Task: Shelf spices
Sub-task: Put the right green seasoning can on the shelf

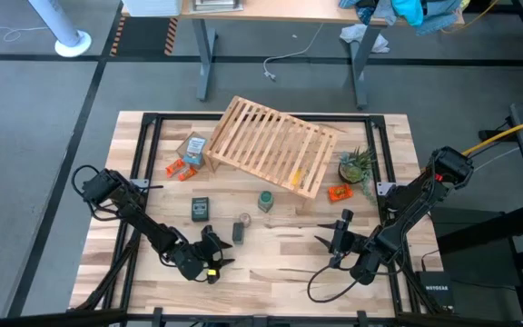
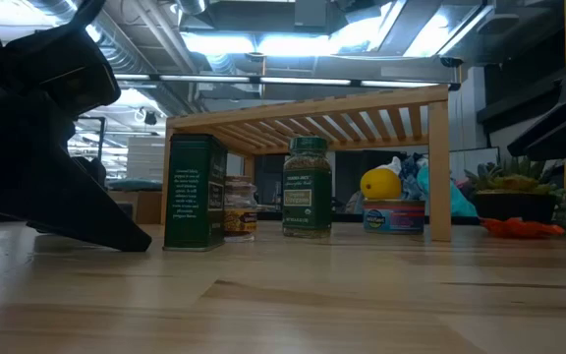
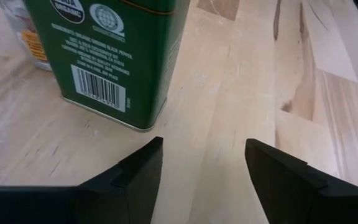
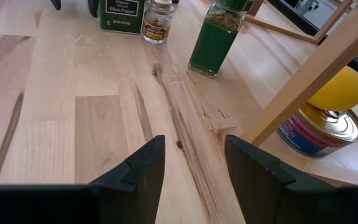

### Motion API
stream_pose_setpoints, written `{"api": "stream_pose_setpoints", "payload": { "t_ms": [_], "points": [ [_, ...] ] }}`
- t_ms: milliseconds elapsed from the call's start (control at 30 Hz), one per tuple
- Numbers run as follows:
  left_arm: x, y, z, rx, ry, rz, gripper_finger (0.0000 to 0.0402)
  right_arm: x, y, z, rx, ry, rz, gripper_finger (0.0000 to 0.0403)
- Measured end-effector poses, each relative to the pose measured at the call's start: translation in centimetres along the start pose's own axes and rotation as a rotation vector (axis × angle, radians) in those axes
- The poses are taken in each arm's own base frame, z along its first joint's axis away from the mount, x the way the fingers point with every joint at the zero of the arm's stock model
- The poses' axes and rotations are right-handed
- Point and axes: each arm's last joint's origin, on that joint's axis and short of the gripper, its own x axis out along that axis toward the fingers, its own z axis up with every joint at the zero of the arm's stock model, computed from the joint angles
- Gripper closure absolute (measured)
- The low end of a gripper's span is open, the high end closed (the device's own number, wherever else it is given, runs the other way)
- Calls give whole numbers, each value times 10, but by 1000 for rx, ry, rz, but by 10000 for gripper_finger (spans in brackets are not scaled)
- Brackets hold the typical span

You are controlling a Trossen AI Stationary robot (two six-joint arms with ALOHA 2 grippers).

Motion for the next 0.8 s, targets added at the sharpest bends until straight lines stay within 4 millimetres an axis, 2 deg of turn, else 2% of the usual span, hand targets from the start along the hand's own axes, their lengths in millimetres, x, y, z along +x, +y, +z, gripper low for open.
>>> {"api": "stream_pose_setpoints", "payload": {
  "t_ms": [800],
  "points": [
    [22, 25, 24, -81, -106, 149, 183, 0, 3, 3, 16, -19, 20, 231]
  ]
}}
